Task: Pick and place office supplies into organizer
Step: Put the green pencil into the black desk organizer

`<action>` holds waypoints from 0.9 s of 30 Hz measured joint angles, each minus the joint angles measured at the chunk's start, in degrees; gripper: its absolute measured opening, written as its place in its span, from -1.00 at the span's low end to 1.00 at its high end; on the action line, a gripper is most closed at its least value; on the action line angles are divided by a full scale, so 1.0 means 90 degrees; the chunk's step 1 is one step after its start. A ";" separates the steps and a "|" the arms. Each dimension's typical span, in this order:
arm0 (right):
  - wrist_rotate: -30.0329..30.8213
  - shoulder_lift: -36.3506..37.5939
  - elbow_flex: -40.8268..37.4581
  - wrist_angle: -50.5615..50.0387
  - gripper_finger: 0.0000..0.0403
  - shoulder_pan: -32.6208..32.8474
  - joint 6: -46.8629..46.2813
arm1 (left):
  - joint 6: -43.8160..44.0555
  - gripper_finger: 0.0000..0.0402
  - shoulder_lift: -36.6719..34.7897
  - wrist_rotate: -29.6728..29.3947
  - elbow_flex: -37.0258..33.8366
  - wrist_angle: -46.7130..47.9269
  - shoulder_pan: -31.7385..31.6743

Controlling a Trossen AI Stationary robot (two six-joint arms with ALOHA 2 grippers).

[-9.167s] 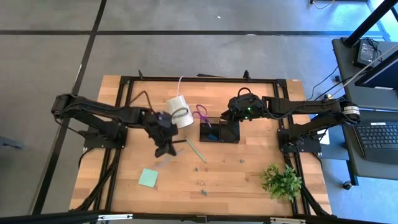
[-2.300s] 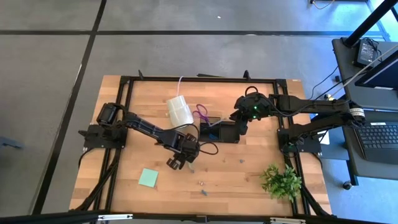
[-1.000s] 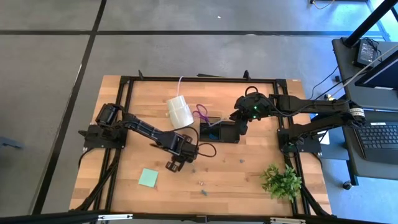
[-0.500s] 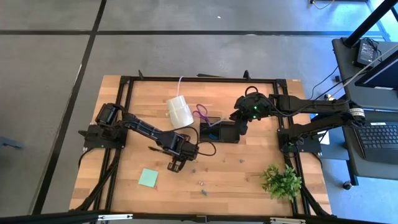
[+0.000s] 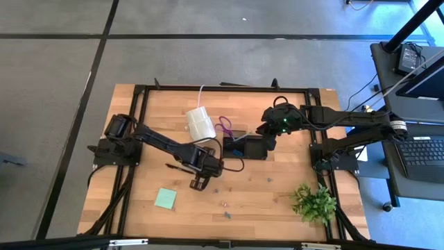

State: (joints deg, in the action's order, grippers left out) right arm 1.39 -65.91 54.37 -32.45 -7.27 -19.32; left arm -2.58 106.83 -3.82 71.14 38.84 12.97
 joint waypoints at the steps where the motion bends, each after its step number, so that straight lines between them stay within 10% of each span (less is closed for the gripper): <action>1: 0.0000 0.0000 0.0000 0.0000 -0.63 0.0001 0.0001 | -0.0033 -0.94 -0.0005 -0.0028 0.0050 0.0057 0.0000; 12: -0.0022 0.0000 0.0000 -0.0002 -0.63 0.0000 -0.0803 | -0.0741 -0.94 -0.0010 -0.0602 0.1425 0.1153 -0.0169; 27: -0.0623 -0.0002 0.0004 0.0980 -0.62 -0.0279 -0.2316 | -0.4526 -0.94 -0.0024 -0.3470 0.3154 0.1762 -0.0089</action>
State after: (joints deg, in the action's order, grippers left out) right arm -4.22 -65.93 54.40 -23.62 -9.78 -40.16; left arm -43.32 106.61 -35.06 99.53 54.69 12.17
